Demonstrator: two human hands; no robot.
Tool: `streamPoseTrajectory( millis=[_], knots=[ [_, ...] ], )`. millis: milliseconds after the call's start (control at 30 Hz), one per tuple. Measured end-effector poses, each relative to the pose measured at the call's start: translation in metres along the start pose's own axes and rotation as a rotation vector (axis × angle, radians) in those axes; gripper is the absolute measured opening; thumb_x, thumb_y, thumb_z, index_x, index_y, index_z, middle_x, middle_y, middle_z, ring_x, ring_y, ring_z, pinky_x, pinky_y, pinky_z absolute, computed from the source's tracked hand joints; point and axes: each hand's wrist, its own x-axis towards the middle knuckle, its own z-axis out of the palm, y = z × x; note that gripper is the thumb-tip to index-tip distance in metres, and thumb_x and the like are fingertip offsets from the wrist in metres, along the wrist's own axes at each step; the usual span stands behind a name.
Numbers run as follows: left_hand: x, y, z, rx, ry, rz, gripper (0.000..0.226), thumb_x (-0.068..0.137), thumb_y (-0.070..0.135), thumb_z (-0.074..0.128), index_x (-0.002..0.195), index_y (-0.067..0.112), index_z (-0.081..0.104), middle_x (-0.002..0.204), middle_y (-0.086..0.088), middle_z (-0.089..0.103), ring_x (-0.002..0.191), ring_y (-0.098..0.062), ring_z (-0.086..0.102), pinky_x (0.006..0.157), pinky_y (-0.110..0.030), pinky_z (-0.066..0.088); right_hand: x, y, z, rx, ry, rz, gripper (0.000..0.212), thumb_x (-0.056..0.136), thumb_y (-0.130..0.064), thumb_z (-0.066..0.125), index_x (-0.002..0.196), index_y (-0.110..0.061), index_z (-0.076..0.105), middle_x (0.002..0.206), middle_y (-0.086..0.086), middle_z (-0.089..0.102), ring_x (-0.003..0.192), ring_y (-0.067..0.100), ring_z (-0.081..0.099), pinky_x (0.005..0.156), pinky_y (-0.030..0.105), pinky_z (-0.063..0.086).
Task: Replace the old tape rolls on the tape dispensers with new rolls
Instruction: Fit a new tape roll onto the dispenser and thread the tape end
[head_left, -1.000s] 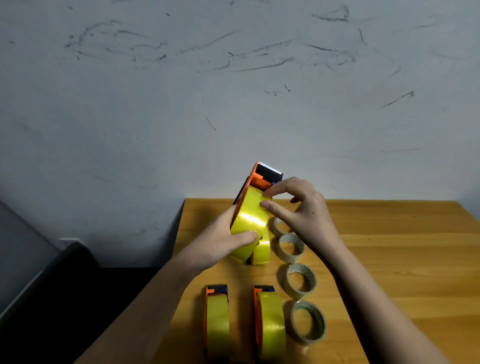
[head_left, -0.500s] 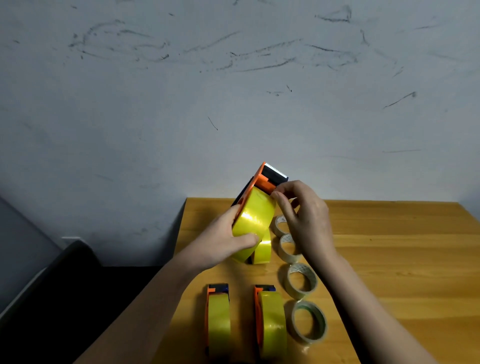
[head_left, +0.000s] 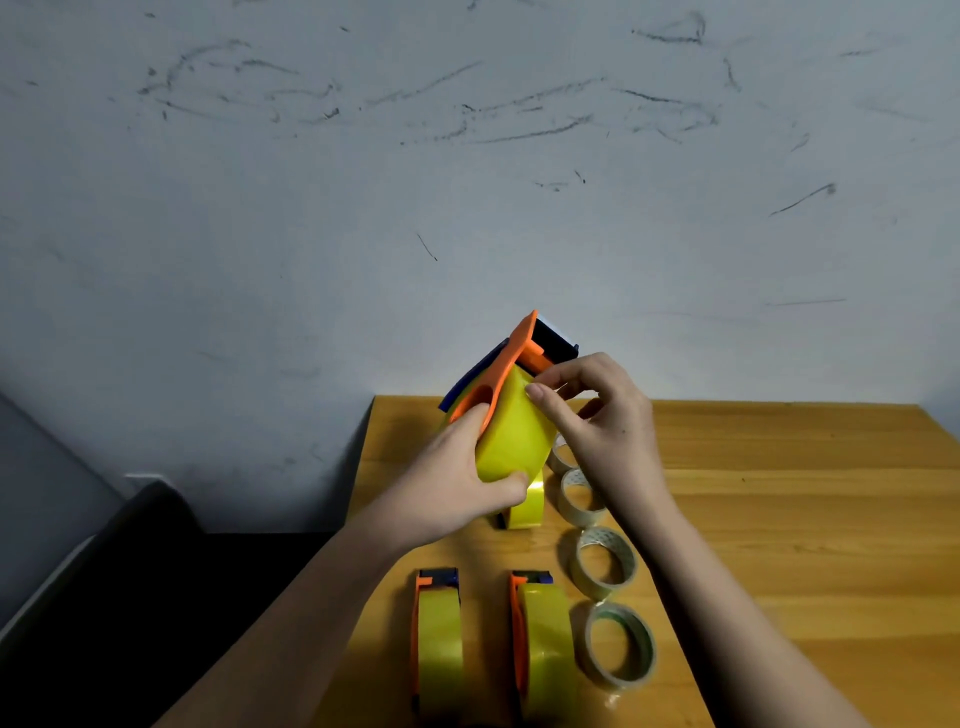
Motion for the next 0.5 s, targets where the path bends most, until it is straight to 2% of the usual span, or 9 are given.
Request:
streamPoseTrajectory(
  millis=[267, 400, 500],
  knots=[
    [0.0, -0.004, -0.003, 0.036, -0.032, -0.025, 0.065, 0.08, 0.038, 0.066, 0.136, 0.024, 0.034, 0.124, 0.005, 0.045, 0.113, -0.014, 0.048, 0.096, -0.041, 0.048, -0.004, 0.001, 0.005, -0.251, 0.07, -0.177, 0.023, 0.089, -0.039, 0.057, 0.088, -0.018, 0.068, 0.086, -0.008, 0.061, 0.076, 0.006, 0.056, 0.063, 0.028, 0.05],
    [-0.001, -0.004, -0.006, 0.053, -0.043, -0.057, 0.081, 0.07, 0.049, 0.064, 0.14, 0.021, 0.032, 0.13, 0.003, 0.045, 0.118, -0.017, 0.047, 0.098, -0.042, 0.048, -0.007, 0.002, 0.01, -0.364, 0.119, -0.236, 0.013, 0.09, -0.027, 0.065, 0.09, -0.014, 0.068, 0.085, -0.003, 0.063, 0.075, 0.01, 0.058, 0.061, 0.025, 0.048],
    [-0.003, -0.001, -0.004, 0.07, -0.047, -0.049, 0.063, 0.078, 0.038, 0.067, 0.131, 0.019, 0.038, 0.115, 0.007, 0.045, 0.107, -0.012, 0.047, 0.093, -0.034, 0.047, -0.008, 0.005, 0.012, -0.342, 0.152, -0.191, 0.008, 0.09, -0.02, 0.066, 0.09, -0.012, 0.068, 0.084, -0.003, 0.063, 0.075, 0.009, 0.057, 0.064, 0.026, 0.048]
  ],
)
